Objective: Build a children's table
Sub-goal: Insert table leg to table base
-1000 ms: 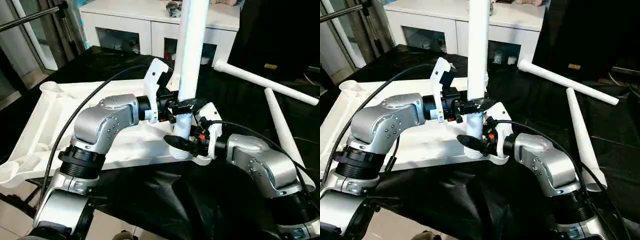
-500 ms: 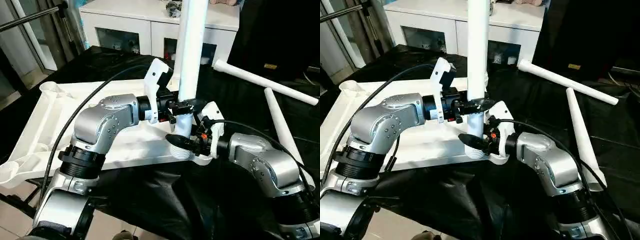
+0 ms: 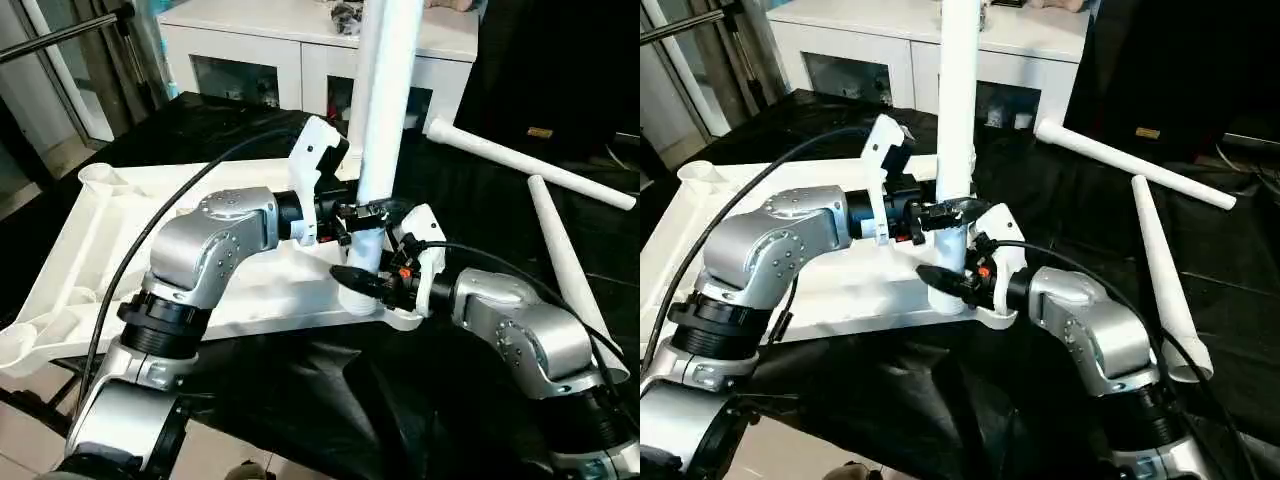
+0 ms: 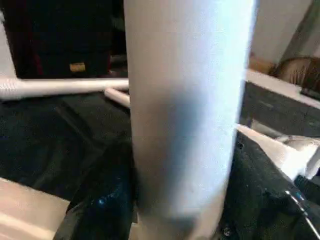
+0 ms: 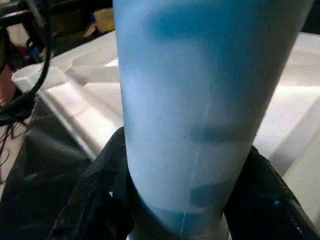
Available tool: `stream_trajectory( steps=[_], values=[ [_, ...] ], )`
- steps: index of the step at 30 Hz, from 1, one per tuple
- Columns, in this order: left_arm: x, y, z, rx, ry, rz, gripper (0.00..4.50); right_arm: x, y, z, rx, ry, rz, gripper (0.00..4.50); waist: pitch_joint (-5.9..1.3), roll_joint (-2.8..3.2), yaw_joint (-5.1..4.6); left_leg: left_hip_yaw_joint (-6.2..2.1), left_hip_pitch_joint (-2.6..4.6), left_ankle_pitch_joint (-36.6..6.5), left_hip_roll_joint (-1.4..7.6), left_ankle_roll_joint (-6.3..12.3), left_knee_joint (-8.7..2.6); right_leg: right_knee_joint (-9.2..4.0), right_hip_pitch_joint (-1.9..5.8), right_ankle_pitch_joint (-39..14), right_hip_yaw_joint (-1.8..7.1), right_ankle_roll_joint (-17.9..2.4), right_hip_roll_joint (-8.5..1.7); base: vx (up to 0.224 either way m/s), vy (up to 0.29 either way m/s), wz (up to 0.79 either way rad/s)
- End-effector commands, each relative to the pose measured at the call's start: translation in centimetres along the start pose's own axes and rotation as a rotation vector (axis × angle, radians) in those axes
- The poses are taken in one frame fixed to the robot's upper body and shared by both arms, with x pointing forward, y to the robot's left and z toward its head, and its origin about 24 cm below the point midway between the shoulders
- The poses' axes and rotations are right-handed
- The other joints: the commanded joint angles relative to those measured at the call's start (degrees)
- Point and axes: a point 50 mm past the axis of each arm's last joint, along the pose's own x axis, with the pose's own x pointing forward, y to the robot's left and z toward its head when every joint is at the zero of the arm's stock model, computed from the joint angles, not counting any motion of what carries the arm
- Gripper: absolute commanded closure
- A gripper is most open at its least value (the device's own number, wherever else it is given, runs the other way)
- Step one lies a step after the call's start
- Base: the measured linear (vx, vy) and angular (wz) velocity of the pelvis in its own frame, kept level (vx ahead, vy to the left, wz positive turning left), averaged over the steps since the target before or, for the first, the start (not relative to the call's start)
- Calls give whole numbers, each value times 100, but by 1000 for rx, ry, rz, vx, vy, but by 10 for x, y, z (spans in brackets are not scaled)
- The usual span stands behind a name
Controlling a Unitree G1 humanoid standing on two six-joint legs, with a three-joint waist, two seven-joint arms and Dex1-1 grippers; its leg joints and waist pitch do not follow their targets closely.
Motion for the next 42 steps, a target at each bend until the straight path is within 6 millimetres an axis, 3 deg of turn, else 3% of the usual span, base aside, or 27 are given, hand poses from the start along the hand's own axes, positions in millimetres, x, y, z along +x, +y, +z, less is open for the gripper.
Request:
stream_trajectory(
  steps=[1, 2, 3, 4, 5, 6, 14, 20, 21, 22, 23, 24, 25, 26, 27, 29, 32, 35, 36, 37, 39, 42],
  values=[
    [-3, 1, 5, 12, -57, 30, 155, -4, -5, 3, 7, -36, -38, 257, -400, -46, 0, 19, 94, -932, 27, -75, -349, -398, 299, -367, 153, -1186, -169, 0, 0, 0],
    [-4, 1, 6, 4, -90, 36, 154, -3, -5, 4, 16, -55, -47, 257, -404, -49, 3, 20, 93, -933, 25, -71, -348, -401, 301, -406, 152, -1162, -172, 0, 0, 0],
    [-5, 1, 7, 16, -146, 47, 154, -3, -6, 6, 31, -84, -63, 257, -400, -113, -5, 28, 86, -916, 24, -47, -349, -417, 302, -418, 156, -1153, -172, 0, 0, 0],
    [-6, 1, 8, 17, -175, 44, 154, -3, -6, 7, 38, -106, -75, 257, -402, -80, 9, 20, 84, -918, 27, -34, -353, -414, 302, -486, 153, -1151, -185, 0, 0, 0],
    [-8, 0, 8, 20, -219, 39, 154, -3, -8, 10, 45, -154, -108, 257, -397, -114, 5, 27, 84, -935, 33, -23, -356, -428, 289, -552, 157, -1125, -189, 0, 0, 0],
    [-10, 0, 9, 28, -254, 48, 154, -3, -11, 11, 50, -191, -145, 257, -399, -99, 9, 25, 79, -937, 40, -27, -357, -424, 280, -585, 160, -1118, -206, 0, 0, 0],
    [-25, 0, 8, 52, -285, 77, 154, -9, -31, 0, 9, -165, -350, 257, -392, -65, -19, 32, 99, -961, 25, -126, -366, -424, 255, -652, 160, -976, -163, 0, 0, 0],
    [-36, 2, -45, 273, 66, 23, 154, -23, -30, -10, 1, -100, -298, 257, -389, -10, -43, 11, 103, -1023, 30, -109, -387, -444, 251, -604, 166, -732, -137, 0, 0, 0],
    [-35, 3, -52, 281, 106, 17, 154, -25, -30, -11, 1, -97, -299, 257, -394, 31, -39, 11, 120, -1074, 35, -139, -384, -434, 244, -606, 169, -732, -140, 0, 0, 0],
    [-35, 3, -52, 281, 106, 17, 154, -25, -30, -11, 1, -97, -299, 257, -394, 0, -48, 11, 116, -1132, 34, -160, -388, -430, 249, -613, 171, -752, -147, 0, 0, 0],
    [-35, 2, -60, 277, 147, -1, 154, -28, -31, -13, 6, -94, -301, 257, -396, -3, -51, 10, 109, -1133, 31, -175, -396, -425, 258, -614, 167, -780, -148, 0, 0, 0],
    [-36, 0, -68, 274, 179, -26, 154, -30, -31, -13, 4, -94, -302, 257, -393, 40, -44, 6, 122, -1188, 39, -200, -401, -429, 241, -666, 168, -832, -159, 0, 0, 0],
    [-36, -2, -76, 264, 212, -60, 154, -32, -32, -12, 3, -99, -311, 257, -390, 13, -49, 8, 119, -1232, 39, -205, -402, -443, 243, -711, 172, -858, -158, 0, 0, 0],
    [-36, -3, -91, 264, 276, -102, 154, -36, -32, -9, -10, -112, -316, 257, -376, 64, -64, 11, 128, -1333, 31, -217, -405, -473, 225, -772, 175, -854, -146, 0, 0, 0],
    [-36, -2, -99, 255, 309, -110, 154, -38, -33, -7, -10, -122, -324, 257, -373, 36, -71, 14, 121, -1381, 22, -218, -405, -473, 234, -819, 178, -837, -141, 0, 0, 0],
    [-37, 0, -104, 250, 334, -112, 189, -39, -32, -6, -9, -128, -319, 257, -391, 33, -69, 10, 118, -1354, 20, -212, -403, -454, 246, -815, 188, -820, -153, 0, 0, 0],
    [-39, 6, -115, 233, 390, -111, 192, -40, -28, -5, -19, -123, -288, 257, -385, 44, -96, 7, 118, -1412, 21, -196, -407, -469, 245, -909, 180, -879, -158, 0, 0, 0],
    [-40, 9, -119, 230, 413, -108, 231, -41, -27, -5, -18, -114, -284, 257, -390, 48, -120, -3, 112, -1393, 33, -188, -412, -458, 247, -874, 179, -924, -169, 0, 0, 0],
    [-40, 10, -120, 232, 419, -107, 233, -41, -28, -5, -16, -113, -287, 257, -381, 146, -164, 1, 129, -1526, 30, -232, -412, -490, 228, -857, 177, -954, -153, 0, 0, 0],
    [-40, 11, -121, 234, 428, -105, 238, -42, -28, -5, -14, -112, -291, 257, -393, 111, -164, -6, 124, -1522, 15, -220, -405, -471, 255, -815, 171, -989, -150, 0, 0, 0],
    [-40, 15, -124, 240, 442, -102, 238, -42, -29, -5, -15, -110, -296, 257, -395, 115, -160, 1, 128, -1513, 10, -187, -398, -479, 247, -860, 175, -1004, -151, 0, 0, 0],
    [-42, 23, -129, 239, 488, -95, 273, -42, -29, -4, -20, -110, -295, 257, -406, 130, -145, 3, 116, -1355, 11, -151, -381, -461, 259, -754, 181, -1041, -165, 0, 0, 0]
  ],
)
